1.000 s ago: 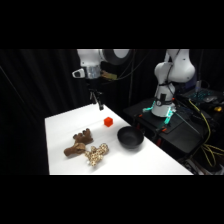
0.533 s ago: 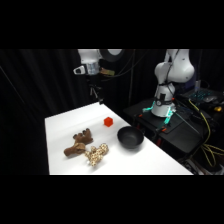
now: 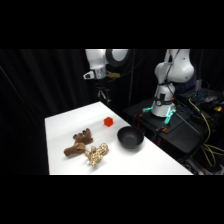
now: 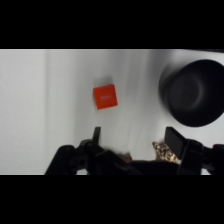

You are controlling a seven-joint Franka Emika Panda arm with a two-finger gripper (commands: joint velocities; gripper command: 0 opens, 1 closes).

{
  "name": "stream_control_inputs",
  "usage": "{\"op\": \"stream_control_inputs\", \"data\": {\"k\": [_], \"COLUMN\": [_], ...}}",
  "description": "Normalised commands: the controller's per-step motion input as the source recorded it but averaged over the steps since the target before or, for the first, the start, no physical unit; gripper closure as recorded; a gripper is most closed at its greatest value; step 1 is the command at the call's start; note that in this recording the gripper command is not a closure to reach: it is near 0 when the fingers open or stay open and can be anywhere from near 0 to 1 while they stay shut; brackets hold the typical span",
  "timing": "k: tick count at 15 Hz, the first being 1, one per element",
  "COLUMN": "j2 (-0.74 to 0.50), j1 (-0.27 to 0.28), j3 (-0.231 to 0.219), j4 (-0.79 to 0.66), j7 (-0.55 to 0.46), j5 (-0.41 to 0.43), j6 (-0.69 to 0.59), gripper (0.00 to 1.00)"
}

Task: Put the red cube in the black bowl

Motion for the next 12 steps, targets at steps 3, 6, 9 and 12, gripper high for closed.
{"op": "stream_control_inputs", "data": {"k": [3,6,9,12], "j2": [-0.07,0.08,0.16,0.15], "j1": [-0.051,-0.040,-0.055,-0.122], "j3": [-0.062,-0.028,0.022,0.063], "j4": [-0.24,-0.12,-0.08,-0.04], "j7": [-0.44,-0.46,-0.37,-0.42], "j5": [0.217,0.345,0.270,0.264], "j6": [0.43,0.49,0.48,0.38], "gripper": [0.00,0.00,0.00,0.00]}}
